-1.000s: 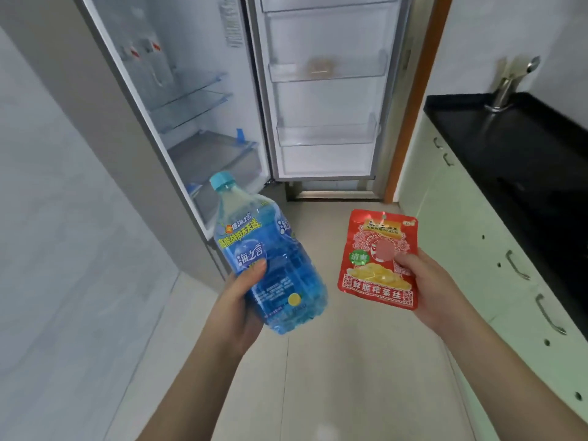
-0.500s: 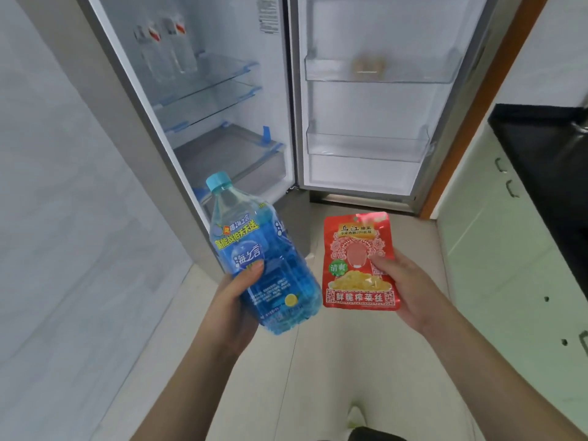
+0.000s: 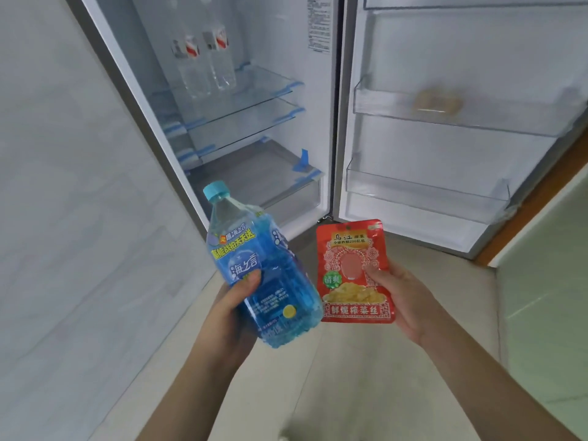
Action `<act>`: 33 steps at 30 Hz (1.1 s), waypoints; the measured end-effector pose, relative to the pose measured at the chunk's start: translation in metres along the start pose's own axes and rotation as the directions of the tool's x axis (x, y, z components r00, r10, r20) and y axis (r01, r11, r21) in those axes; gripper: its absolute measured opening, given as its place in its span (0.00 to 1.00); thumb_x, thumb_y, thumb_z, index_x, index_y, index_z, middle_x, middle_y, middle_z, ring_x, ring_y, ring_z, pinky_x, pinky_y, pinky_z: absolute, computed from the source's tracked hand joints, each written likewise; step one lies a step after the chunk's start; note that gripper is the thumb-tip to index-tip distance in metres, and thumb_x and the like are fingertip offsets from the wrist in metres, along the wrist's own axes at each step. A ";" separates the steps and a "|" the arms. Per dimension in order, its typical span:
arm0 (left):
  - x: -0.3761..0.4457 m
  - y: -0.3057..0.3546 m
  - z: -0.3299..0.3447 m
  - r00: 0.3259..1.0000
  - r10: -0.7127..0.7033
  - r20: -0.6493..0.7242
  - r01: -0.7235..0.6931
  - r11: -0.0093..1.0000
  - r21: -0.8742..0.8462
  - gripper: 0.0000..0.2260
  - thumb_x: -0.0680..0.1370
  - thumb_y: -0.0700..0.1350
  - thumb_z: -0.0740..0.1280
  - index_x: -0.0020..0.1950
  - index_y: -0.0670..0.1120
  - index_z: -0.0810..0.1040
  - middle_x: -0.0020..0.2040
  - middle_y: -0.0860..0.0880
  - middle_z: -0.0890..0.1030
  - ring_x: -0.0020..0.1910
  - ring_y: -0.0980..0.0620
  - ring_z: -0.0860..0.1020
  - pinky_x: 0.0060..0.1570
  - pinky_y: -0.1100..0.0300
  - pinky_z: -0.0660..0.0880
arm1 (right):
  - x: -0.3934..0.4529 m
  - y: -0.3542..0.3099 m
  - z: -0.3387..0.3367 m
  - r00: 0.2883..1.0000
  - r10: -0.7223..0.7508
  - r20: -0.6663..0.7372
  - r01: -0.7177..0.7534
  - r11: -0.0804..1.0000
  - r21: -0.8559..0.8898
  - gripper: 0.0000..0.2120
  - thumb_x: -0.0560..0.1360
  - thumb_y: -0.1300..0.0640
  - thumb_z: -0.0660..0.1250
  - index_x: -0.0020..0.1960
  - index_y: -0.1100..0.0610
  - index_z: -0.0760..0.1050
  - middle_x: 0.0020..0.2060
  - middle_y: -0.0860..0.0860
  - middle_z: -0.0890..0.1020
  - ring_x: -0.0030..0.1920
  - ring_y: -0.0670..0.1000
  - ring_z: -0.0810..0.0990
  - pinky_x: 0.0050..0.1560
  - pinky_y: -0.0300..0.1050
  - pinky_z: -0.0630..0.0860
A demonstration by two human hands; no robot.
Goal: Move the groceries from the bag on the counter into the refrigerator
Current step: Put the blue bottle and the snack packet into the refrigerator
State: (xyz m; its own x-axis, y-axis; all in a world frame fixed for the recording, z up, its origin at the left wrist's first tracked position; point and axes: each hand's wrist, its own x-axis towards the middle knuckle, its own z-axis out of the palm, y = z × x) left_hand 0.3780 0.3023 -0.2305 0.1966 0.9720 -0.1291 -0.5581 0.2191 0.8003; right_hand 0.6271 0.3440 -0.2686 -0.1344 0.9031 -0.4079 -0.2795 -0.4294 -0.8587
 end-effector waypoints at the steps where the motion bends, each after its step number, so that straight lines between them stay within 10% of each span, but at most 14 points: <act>1: 0.008 0.005 -0.007 1.000 0.001 -0.021 -0.001 1.000 0.005 0.29 0.64 0.52 0.80 0.62 0.44 0.79 0.60 0.40 0.80 0.59 0.38 0.79 0.53 0.45 0.78 | 0.012 -0.003 0.006 1.000 0.007 0.012 -0.007 1.000 -0.012 0.15 0.79 0.56 0.65 0.65 0.52 0.74 0.54 0.56 0.85 0.52 0.60 0.84 0.59 0.62 0.77; 16: 0.140 0.102 -0.092 0.999 0.009 0.053 -0.012 0.999 0.046 0.38 0.65 0.50 0.80 0.69 0.39 0.70 0.64 0.35 0.76 0.62 0.34 0.76 0.54 0.45 0.77 | 0.164 -0.056 0.108 1.000 -0.018 0.021 0.018 0.999 -0.037 0.15 0.77 0.55 0.66 0.64 0.51 0.74 0.53 0.54 0.85 0.52 0.58 0.85 0.53 0.57 0.79; 33: 0.291 0.120 -0.086 0.956 0.176 -0.233 -0.172 0.984 0.037 0.37 0.62 0.50 0.81 0.66 0.40 0.74 0.62 0.36 0.78 0.60 0.36 0.77 0.54 0.46 0.77 | 0.378 -0.109 0.087 0.981 0.072 0.178 -0.040 0.983 -0.181 0.14 0.77 0.50 0.67 0.62 0.51 0.74 0.52 0.52 0.85 0.51 0.57 0.85 0.55 0.60 0.79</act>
State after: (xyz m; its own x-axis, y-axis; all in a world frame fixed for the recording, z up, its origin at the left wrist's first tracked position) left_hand 0.2990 0.6188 -0.2226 -0.0983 0.9880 -0.1194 -0.5537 0.0454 0.8315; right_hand 0.5238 0.7325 -0.3023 -0.3212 0.8550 -0.4072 -0.0973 -0.4575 -0.8838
